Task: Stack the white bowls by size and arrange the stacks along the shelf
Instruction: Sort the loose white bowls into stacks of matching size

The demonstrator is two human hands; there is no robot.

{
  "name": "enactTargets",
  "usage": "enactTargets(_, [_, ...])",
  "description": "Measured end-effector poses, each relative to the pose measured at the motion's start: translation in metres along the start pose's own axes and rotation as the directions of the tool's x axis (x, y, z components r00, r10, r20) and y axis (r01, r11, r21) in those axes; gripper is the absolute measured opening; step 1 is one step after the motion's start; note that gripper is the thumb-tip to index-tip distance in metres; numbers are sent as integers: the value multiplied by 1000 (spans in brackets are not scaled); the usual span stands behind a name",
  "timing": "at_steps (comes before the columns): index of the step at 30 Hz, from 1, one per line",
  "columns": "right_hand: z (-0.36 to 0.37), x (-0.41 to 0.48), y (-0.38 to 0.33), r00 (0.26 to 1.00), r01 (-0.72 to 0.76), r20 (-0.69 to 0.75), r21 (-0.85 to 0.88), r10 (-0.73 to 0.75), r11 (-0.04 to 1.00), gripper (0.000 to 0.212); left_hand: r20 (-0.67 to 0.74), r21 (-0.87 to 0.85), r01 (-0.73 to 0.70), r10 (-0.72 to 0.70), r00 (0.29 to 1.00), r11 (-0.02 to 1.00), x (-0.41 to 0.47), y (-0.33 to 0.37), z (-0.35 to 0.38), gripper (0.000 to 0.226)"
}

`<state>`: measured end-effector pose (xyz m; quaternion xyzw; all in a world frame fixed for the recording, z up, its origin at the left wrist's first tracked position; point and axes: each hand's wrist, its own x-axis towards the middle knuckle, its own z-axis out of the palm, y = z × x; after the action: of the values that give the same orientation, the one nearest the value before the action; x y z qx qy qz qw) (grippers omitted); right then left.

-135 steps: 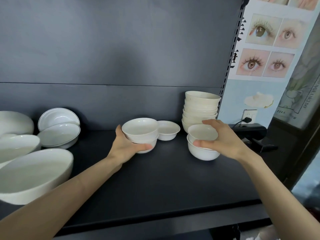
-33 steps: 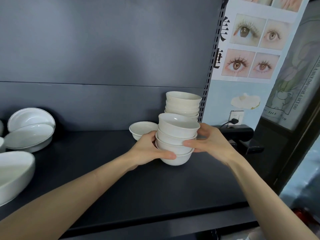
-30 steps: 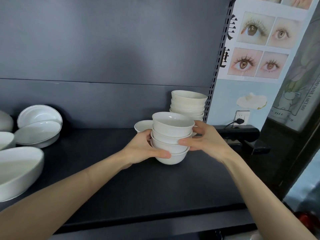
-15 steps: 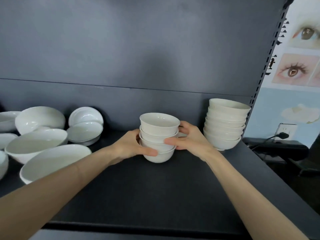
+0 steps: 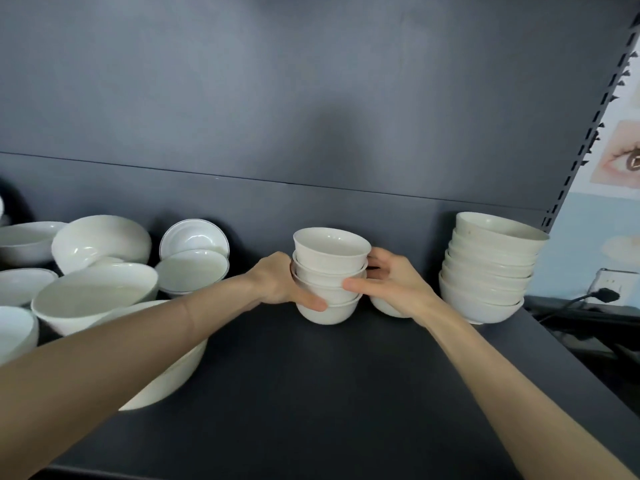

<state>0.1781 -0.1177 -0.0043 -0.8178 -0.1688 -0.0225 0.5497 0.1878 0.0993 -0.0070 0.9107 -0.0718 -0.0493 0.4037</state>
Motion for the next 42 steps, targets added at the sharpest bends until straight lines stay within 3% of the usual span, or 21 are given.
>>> enactTargets(7, [9,20,4,997,2,-72,-12,-3,1000,53,-88,31,45,-42,995,999,16,-10,-12,53])
enactTargets(14, [14,28,7,989,-31,-145,-74,20,997,62,-85,51,12,-8,996,999,23,-12,-13,50])
enactTargets(18, [18,22,2,976,-60,-215,-156,25,986,61,-75,181,-36,50,996,983,22,-11,-15,49])
enactTargets(22, [23,8,-11,964,-115,-264,-350,20,930,55,-32,359,-82,101,994,930,14,-9,-18,43])
enactTargets(26, [32,-16,-29,971,-164,-236,-568,31,807,42,24,503,-156,167,986,850,-6,-7,-29,38])
enactTargets(29, [40,-32,-45,980,-171,-190,-702,50,692,42,53,652,-212,235,971,728,-34,-2,-42,39])
enactTargets(31, [46,-39,-57,988,-139,-147,-758,41,637,49,37,749,-226,302,953,623,-58,2,-52,42])
enactTargets(35, [64,-56,-85,995,-49,-87,-824,-40,565,50,-73,836,-168,409,909,523,-105,3,-72,47])
enactTargets(38, [81,-73,-105,992,23,-45,-846,-115,532,50,-146,859,-106,436,888,502,-144,-6,-86,48])
enactTargets(42, [110,-93,-116,986,116,19,-797,-166,593,49,-273,788,-27,389,880,614,-194,-29,-98,50])
